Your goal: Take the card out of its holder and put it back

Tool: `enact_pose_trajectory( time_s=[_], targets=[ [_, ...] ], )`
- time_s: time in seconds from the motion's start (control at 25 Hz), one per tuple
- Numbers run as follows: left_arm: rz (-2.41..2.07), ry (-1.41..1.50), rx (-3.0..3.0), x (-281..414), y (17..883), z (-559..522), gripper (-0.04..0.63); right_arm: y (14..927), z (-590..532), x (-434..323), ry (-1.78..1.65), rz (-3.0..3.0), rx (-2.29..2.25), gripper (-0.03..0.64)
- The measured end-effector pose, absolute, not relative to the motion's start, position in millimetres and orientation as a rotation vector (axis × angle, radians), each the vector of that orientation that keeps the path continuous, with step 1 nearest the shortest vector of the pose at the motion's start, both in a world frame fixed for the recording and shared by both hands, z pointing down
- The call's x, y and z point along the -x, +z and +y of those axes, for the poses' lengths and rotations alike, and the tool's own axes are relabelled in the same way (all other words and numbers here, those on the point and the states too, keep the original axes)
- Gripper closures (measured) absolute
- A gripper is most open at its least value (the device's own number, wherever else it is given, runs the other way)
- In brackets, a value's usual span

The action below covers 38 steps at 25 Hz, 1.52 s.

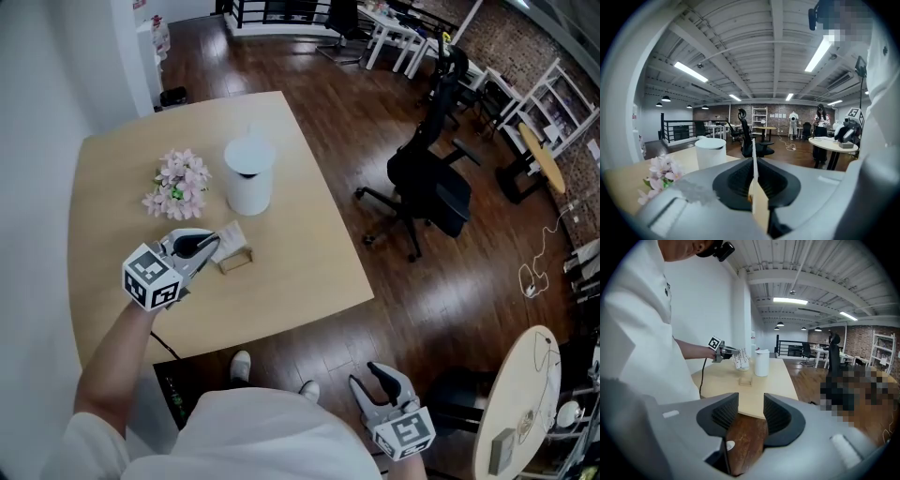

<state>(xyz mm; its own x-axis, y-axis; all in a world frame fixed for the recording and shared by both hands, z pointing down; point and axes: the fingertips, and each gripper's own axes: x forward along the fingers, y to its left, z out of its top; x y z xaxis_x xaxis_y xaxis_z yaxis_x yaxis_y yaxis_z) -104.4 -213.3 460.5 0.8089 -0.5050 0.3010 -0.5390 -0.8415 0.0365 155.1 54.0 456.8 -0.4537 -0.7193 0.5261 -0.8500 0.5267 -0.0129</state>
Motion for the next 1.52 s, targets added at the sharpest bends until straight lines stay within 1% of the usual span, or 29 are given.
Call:
enact_pose_trajectory(
  time_s=[0.24,0.48,0.76,0.96,1.2,1.52],
  targets=[
    [-1.029,0.384,-2.826,120.9,430.8,-159.1,0.579,457.6,53.9,-174.2,0.337,-2.401,-1.131,0.446],
    [-1.247,0.351,-2.716,153.8,420.1,-82.3,0.579,465.4,58.0,-172.9,0.301,-2.49,-0.948,0.446],
    [-1.474,0.311,-2.545,177.4,427.5,6.2,0.578,472.5,61.7,-162.2,0.256,-2.576,-0.711,0.446],
    [-1.56,0.308,-2.439,190.0,442.1,50.5,0.579,478.0,65.9,-154.3,0.236,-2.595,-0.599,0.446],
    [-1.579,0.324,-2.412,194.8,443.8,58.9,0.579,474.7,65.4,-155.7,0.234,-2.599,-0.594,0.446],
    [-1.371,0.354,-2.57,181.3,423.4,-10.6,0.58,462.2,59.3,-160.7,0.271,-2.569,-0.752,0.446]
  ],
)
